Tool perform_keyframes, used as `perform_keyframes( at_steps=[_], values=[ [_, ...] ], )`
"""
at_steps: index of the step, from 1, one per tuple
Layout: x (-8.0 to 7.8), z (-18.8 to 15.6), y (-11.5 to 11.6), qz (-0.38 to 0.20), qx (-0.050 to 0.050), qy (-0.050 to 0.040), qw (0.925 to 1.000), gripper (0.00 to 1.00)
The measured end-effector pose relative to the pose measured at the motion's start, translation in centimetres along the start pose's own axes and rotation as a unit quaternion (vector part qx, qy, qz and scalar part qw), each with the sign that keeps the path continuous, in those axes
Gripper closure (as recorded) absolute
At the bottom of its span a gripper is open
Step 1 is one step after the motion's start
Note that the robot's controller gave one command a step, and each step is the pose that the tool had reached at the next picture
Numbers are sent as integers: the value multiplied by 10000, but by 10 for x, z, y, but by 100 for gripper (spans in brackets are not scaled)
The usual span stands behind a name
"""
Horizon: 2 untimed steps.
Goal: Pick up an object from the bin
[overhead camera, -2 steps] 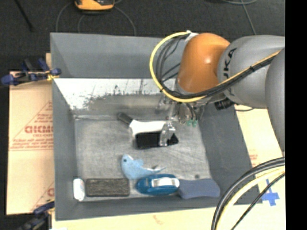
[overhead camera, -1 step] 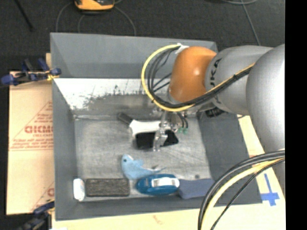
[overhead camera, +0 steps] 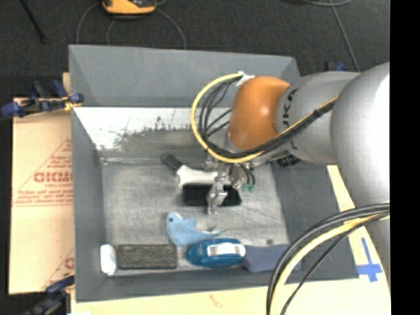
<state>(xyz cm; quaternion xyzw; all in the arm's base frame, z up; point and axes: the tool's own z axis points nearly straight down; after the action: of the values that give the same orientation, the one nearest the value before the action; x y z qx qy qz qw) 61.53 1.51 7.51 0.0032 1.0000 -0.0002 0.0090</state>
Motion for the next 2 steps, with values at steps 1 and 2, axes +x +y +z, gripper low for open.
perform_keyframes(
  at_steps=[1,2],
  values=[
    [0,0,0,0,0,0,10000,100],
    [1,-4,0,1,1,38,10000,100]
  ],
)
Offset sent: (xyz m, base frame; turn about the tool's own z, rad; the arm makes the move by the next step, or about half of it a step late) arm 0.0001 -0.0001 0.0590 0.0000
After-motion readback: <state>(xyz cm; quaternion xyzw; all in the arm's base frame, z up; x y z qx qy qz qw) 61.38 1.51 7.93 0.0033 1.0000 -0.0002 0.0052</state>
